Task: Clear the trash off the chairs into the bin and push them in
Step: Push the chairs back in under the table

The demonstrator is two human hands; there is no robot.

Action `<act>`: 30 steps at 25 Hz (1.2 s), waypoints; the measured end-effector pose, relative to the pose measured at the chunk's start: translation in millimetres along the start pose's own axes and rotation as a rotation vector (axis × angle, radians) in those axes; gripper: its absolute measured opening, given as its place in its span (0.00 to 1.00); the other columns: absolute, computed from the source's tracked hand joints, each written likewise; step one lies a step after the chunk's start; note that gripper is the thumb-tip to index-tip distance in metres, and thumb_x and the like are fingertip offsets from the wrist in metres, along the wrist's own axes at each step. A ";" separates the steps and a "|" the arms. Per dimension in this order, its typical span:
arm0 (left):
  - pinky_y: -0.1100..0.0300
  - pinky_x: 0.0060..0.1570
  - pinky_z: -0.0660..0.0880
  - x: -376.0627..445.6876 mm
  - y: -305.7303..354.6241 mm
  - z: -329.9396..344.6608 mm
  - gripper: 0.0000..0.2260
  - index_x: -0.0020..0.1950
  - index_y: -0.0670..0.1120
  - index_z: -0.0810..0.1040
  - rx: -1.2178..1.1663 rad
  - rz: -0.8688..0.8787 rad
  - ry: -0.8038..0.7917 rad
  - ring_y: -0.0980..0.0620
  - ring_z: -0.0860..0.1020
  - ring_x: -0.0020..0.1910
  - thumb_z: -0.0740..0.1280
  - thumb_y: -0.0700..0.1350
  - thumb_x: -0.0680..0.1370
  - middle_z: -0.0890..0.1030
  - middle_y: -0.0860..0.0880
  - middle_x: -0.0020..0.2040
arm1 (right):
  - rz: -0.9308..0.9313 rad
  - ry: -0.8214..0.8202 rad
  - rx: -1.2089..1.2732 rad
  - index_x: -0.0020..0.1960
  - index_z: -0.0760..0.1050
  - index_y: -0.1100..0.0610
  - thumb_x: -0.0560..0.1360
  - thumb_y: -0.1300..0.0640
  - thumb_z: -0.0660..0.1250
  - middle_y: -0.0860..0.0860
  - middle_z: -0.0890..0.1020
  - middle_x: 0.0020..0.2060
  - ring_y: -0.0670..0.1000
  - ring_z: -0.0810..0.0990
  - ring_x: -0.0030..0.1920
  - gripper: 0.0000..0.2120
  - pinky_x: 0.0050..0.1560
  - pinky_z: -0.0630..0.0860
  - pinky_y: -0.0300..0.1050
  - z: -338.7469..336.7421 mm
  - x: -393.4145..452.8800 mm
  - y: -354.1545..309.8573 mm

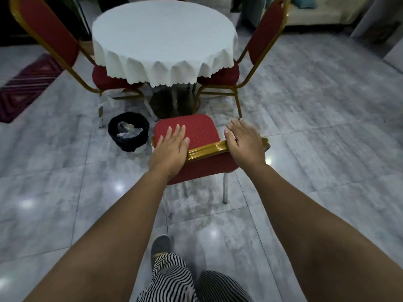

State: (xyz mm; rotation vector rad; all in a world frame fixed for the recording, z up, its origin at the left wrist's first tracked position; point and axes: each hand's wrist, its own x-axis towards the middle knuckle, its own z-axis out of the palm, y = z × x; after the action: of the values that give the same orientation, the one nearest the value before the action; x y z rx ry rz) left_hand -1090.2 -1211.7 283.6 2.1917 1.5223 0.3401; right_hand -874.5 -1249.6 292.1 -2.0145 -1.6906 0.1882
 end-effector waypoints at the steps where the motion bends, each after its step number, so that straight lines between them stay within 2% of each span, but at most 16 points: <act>1: 0.55 0.78 0.42 -0.1 1.0 2.2 0.24 0.81 0.50 0.50 0.004 -0.022 0.057 0.54 0.45 0.80 0.44 0.54 0.85 0.50 0.52 0.81 | -0.014 -0.001 -0.018 0.67 0.75 0.53 0.77 0.40 0.42 0.51 0.74 0.70 0.53 0.66 0.74 0.32 0.75 0.57 0.57 -1.7 0.8 0.4; 5: 0.52 0.79 0.43 3.0 0.9 7.3 0.25 0.81 0.49 0.52 0.040 -0.050 0.169 0.52 0.45 0.80 0.44 0.55 0.84 0.52 0.50 0.81 | -0.046 -0.008 -0.093 0.74 0.68 0.48 0.77 0.41 0.41 0.48 0.63 0.78 0.48 0.54 0.79 0.32 0.77 0.45 0.51 -3.9 3.9 0.3; 11: 0.50 0.78 0.41 28.2 4.9 6.2 0.26 0.81 0.50 0.52 0.081 -0.078 0.185 0.52 0.44 0.80 0.44 0.57 0.84 0.51 0.50 0.82 | -0.042 -0.061 -0.126 0.79 0.60 0.47 0.78 0.42 0.43 0.47 0.56 0.80 0.48 0.49 0.80 0.30 0.77 0.42 0.51 -7.3 30.4 7.0; 24: 0.49 0.78 0.41 144.2 -33.0 -18.7 0.26 0.81 0.52 0.54 0.089 -0.094 0.197 0.52 0.45 0.80 0.44 0.58 0.83 0.52 0.50 0.81 | -0.033 -0.062 -0.077 0.77 0.61 0.44 0.74 0.38 0.38 0.47 0.59 0.79 0.48 0.52 0.79 0.34 0.78 0.46 0.54 30.1 151.2 -3.6; 30: 0.49 0.78 0.40 207.0 -55.3 -39.0 0.26 0.81 0.52 0.53 0.102 -0.089 0.155 0.52 0.45 0.80 0.44 0.58 0.83 0.52 0.50 0.81 | -0.009 -0.064 -0.067 0.77 0.62 0.44 0.73 0.38 0.38 0.47 0.60 0.79 0.49 0.54 0.79 0.36 0.77 0.47 0.54 48.7 213.3 -18.6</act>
State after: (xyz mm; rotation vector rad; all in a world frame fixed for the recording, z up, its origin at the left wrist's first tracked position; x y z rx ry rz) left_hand -1078.1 -994.3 279.7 2.2107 1.7503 0.4209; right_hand -864.2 -1030.6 302.7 -2.0695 -1.7664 0.1977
